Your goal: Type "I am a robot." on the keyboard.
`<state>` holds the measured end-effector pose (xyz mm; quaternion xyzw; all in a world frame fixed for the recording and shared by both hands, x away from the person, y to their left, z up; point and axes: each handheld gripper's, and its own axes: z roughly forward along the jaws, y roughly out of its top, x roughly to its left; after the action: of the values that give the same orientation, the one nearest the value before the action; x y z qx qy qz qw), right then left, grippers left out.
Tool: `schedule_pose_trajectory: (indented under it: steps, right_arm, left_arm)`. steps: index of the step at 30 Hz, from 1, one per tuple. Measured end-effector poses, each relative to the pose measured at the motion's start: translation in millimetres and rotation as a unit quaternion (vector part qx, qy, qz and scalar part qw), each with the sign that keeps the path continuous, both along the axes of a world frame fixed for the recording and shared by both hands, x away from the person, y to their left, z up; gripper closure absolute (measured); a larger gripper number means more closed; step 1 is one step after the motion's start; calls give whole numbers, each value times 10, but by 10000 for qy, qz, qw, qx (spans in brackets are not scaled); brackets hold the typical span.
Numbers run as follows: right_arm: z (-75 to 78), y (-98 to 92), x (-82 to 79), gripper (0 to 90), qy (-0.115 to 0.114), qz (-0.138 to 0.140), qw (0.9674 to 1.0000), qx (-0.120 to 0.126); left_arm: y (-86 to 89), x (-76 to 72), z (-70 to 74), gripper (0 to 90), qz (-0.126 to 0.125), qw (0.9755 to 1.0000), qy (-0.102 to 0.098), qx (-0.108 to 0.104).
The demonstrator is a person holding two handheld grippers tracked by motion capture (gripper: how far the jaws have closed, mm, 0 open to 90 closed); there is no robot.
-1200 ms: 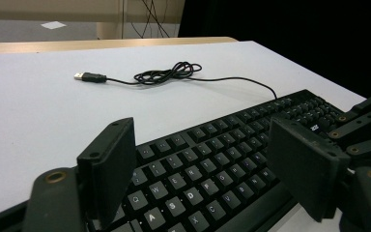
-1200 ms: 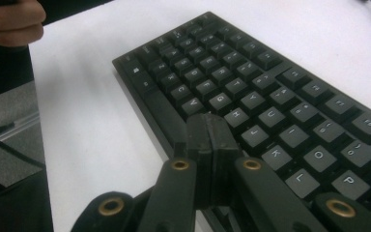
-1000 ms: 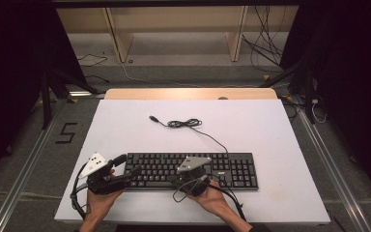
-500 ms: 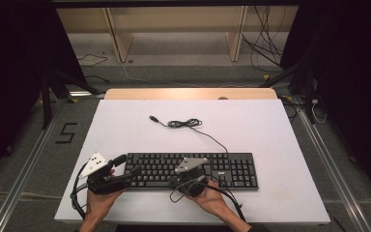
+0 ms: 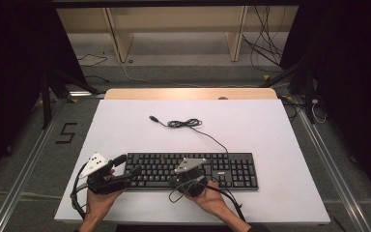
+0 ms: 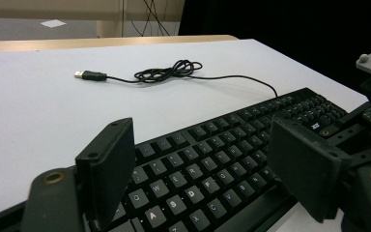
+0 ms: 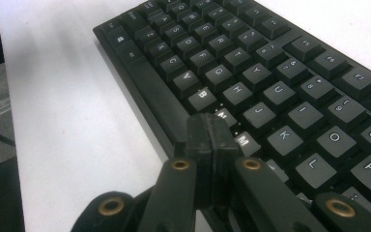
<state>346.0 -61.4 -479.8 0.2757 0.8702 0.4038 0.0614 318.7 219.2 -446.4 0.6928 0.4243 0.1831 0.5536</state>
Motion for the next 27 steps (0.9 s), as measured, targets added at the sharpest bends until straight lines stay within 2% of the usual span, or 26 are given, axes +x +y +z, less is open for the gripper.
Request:
schedule_pose_trajectory:
  steps: [8,11,14,19,22,27]
  right_arm:
    - [-2,1,2,900,14,-12,10000,9]
    - [-16,11,-2,900,19,-12,10000,-76]
    - [-31,20,-13,900,-71,33,9999,-110]
    - [-17,8,-4,900,-4,8,10000,-82]
    - [16,-31,4,900,-3,-41,9999,98]
    - [111,-131,26,831,-137,-158,9989,424]
  left_arm:
    - [6,1,1,250,14,10000,1,-8]
    - [1,3,-2,250,14,10000,12,-10]
    - [1,4,-3,250,11,10000,17,1]
    - [3,16,-11,250,38,10000,46,16]
    - [5,23,-16,250,34,10000,75,45]
    - [-18,44,-37,250,21,9998,188,113]
